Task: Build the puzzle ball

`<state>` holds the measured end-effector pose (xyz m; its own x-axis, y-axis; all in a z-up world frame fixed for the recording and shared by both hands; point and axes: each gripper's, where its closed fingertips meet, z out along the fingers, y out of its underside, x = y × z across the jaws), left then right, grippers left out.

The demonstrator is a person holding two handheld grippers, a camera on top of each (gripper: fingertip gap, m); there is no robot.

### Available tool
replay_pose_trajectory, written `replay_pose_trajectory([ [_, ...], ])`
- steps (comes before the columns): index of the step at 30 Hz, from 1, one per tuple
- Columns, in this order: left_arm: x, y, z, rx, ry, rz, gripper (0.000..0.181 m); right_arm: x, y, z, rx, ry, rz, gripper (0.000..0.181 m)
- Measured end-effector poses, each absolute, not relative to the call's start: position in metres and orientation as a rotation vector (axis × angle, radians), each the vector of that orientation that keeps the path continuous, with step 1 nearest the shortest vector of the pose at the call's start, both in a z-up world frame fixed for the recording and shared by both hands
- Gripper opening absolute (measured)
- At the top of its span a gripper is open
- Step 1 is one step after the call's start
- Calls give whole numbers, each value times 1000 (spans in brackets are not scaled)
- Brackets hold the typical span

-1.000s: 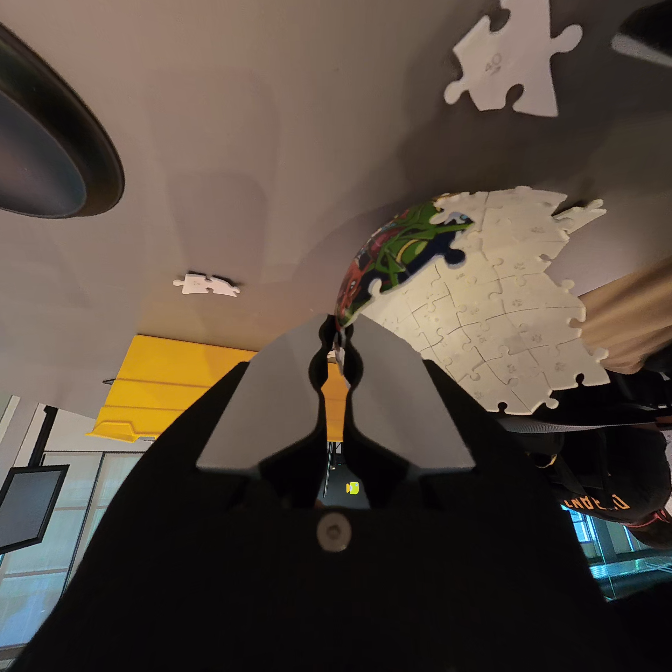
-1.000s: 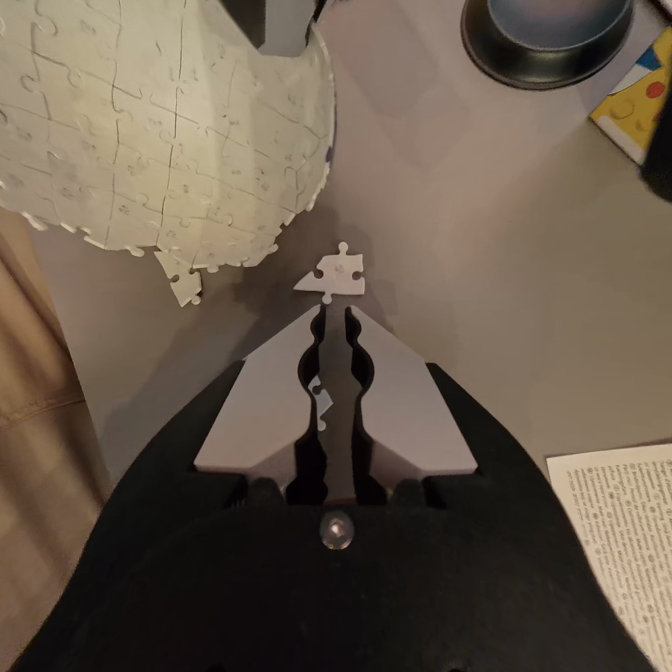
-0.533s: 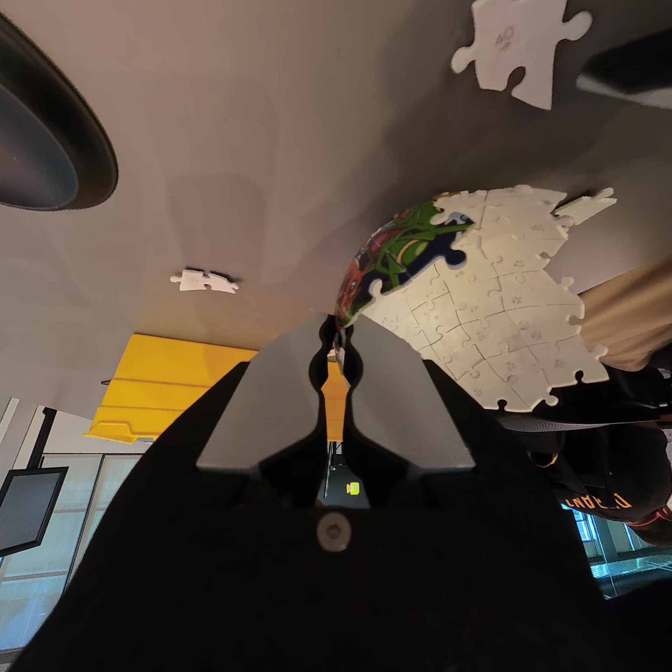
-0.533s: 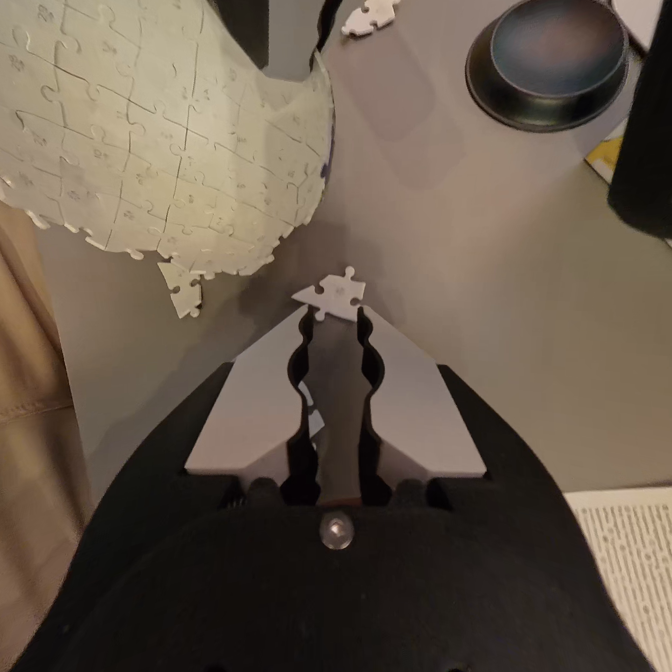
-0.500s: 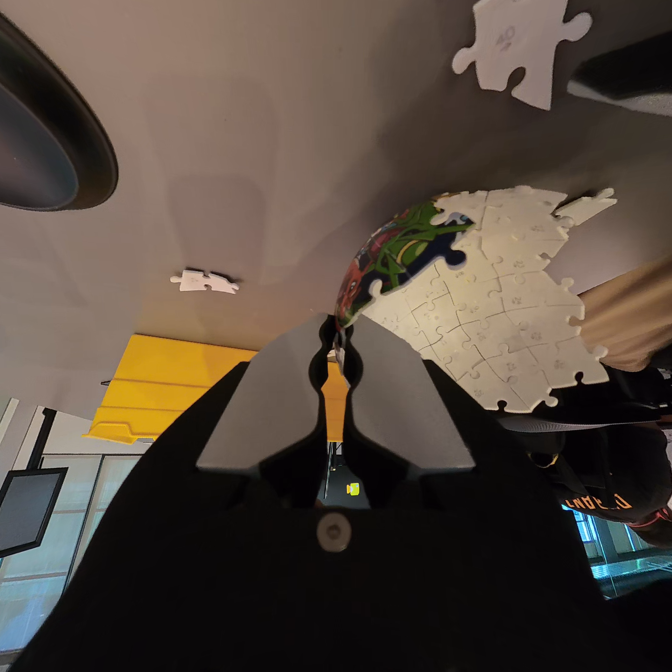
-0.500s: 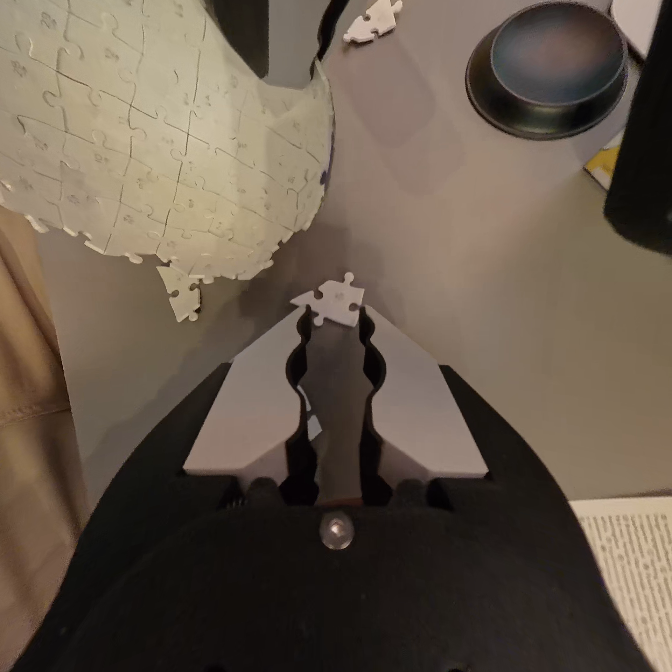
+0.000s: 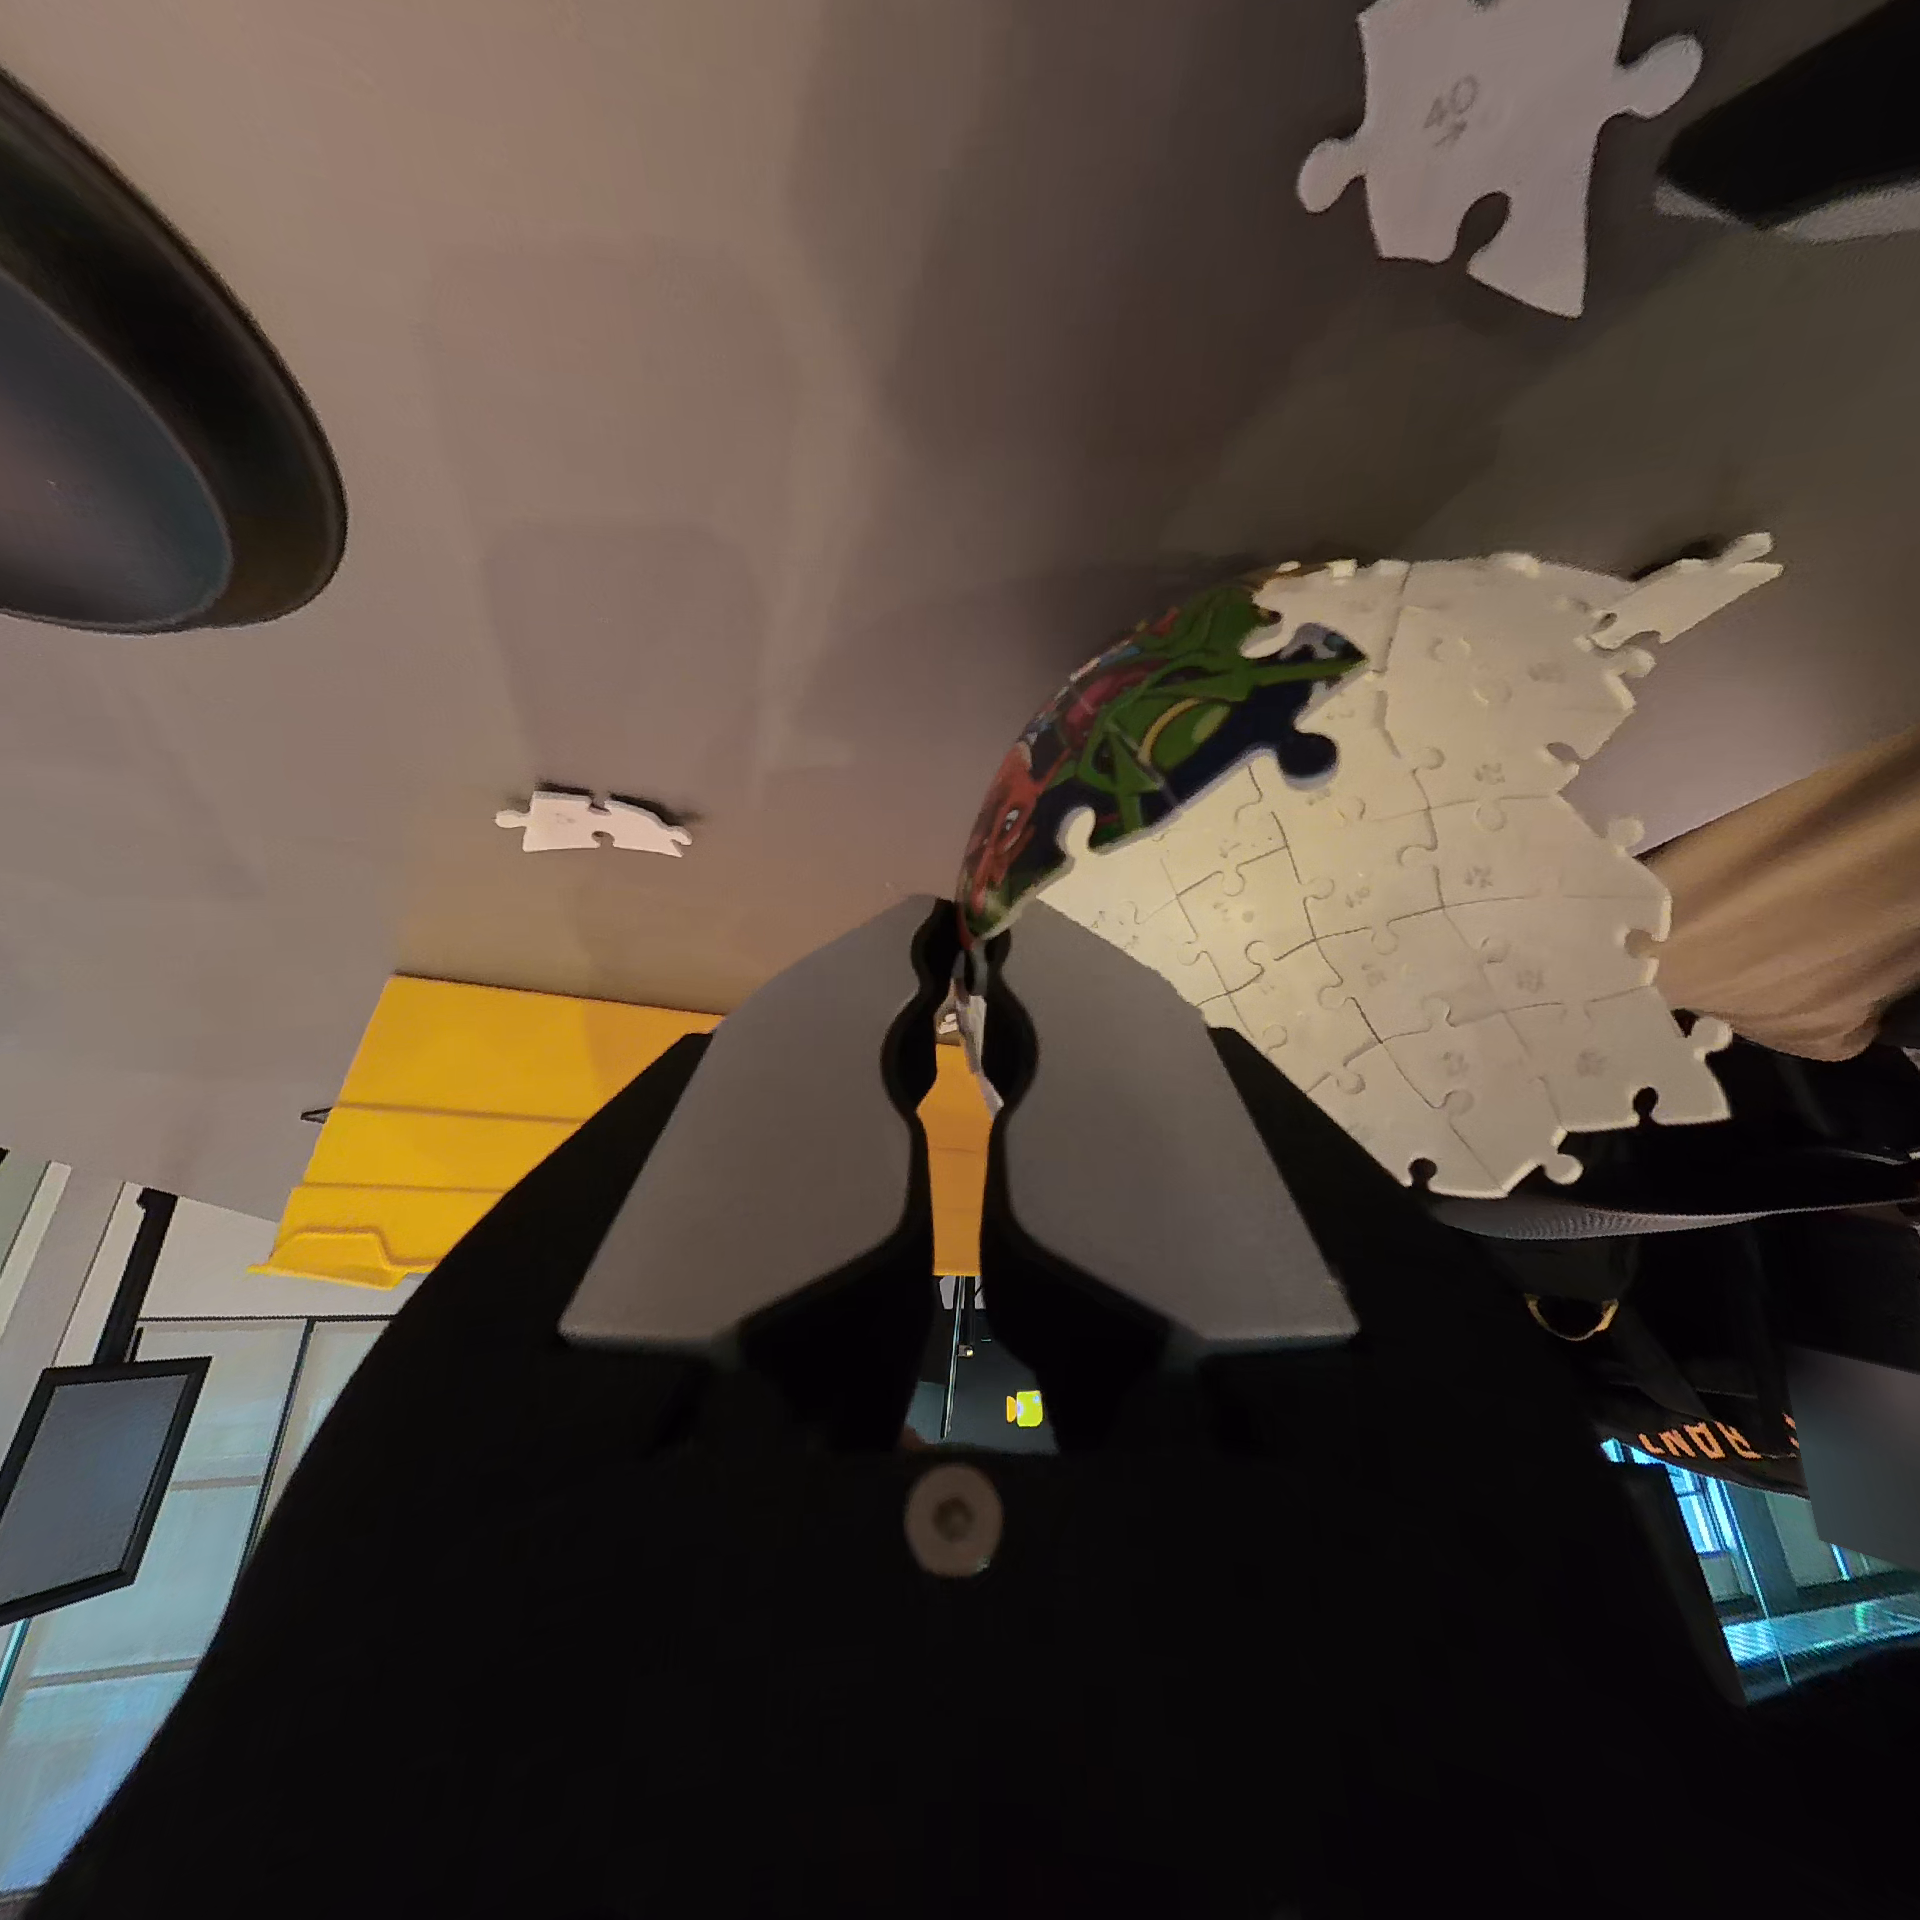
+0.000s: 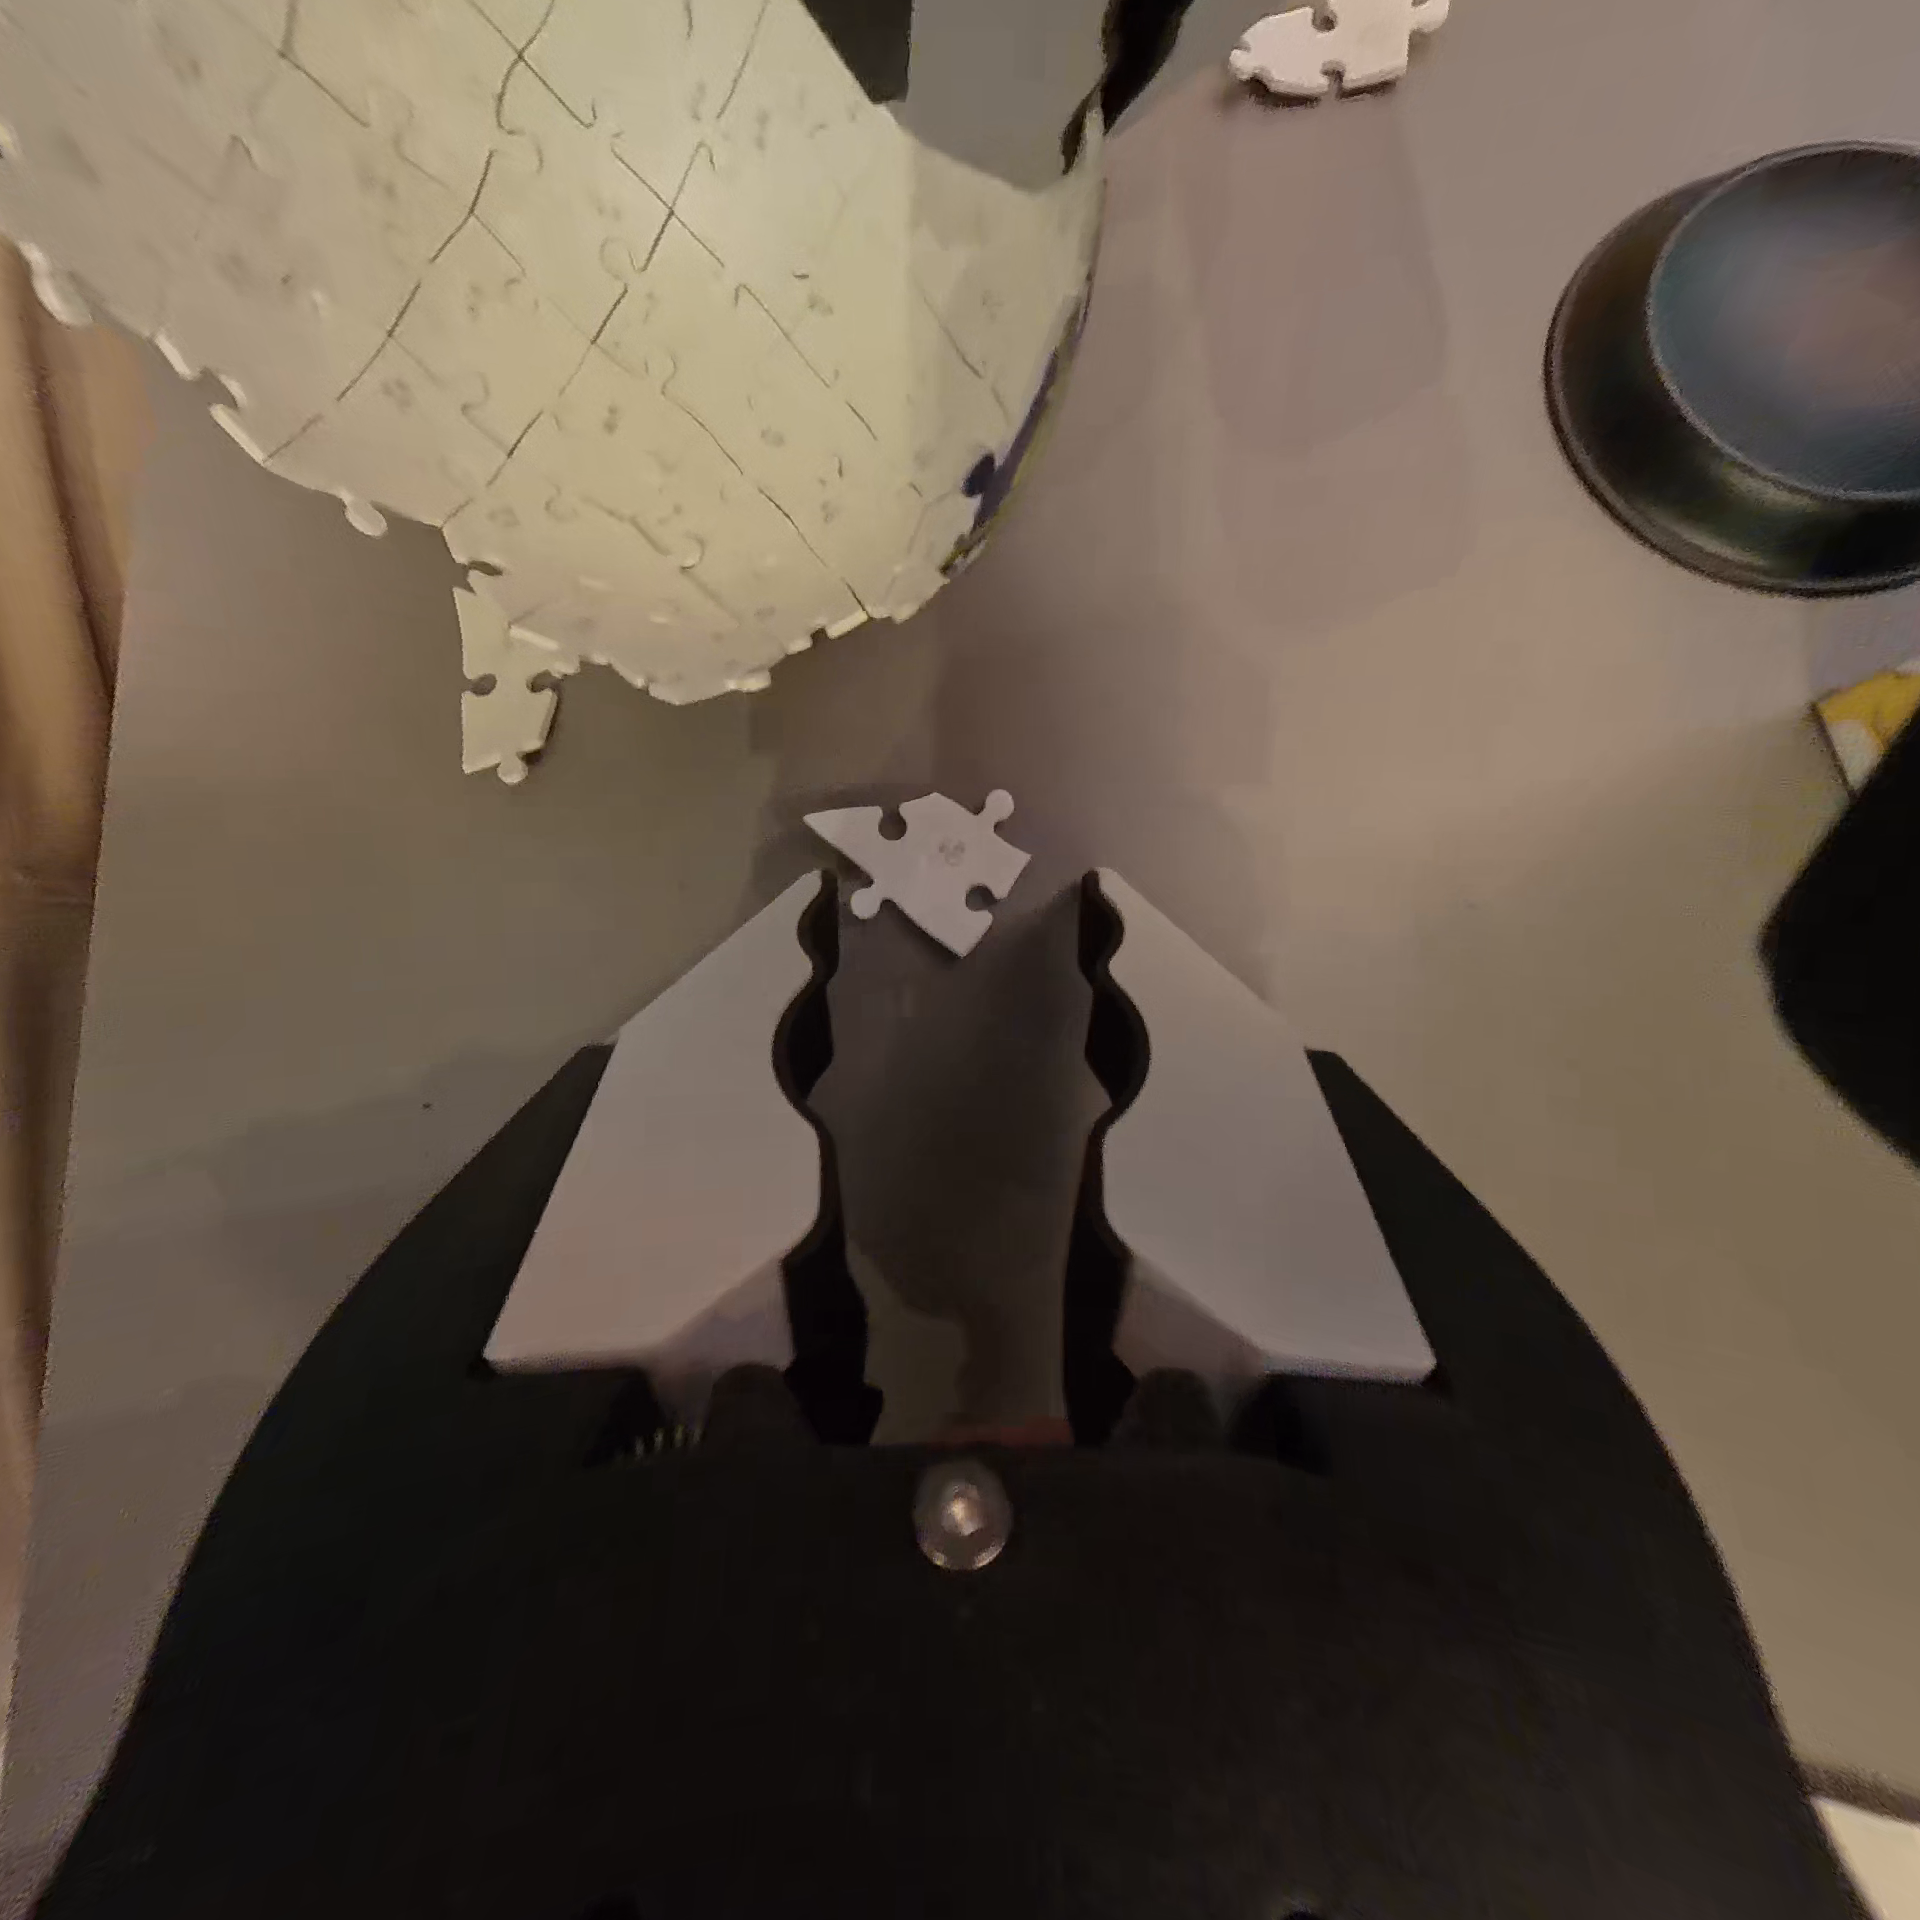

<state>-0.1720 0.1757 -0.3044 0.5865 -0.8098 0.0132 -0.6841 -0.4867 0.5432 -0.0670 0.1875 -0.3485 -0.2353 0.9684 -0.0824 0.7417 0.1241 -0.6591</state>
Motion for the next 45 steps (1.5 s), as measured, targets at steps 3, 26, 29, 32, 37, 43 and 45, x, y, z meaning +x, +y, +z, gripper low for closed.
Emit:
replay_pose_trajectory([
  [3,-173,176,-305,2316,-1187,-328,3,-68,185,-348,-1635,-2058,881,38],
  [26,-175,173,-304,2334,-1173,-320,3,-65,180,-347,-1640,-2041,911,5],
  [29,-175,173,-304,2333,-1176,-324,3,-66,179,-346,-1654,-2032,930,0],
  [32,-174,173,-304,2333,-1179,-327,3,-65,177,-349,-1656,-2046,919,0],
  [37,-175,173,-304,2336,-1180,-324,3,-67,177,-337,-1653,-2010,948,5],
  [43,-175,174,-305,2336,-1182,-327,3,-61,162,-347,-1636,-2125,897,26],
  [45,-174,173,-305,2336,-1184,-327,3,-62,161,-348,-1637,-2129,878,31],
])
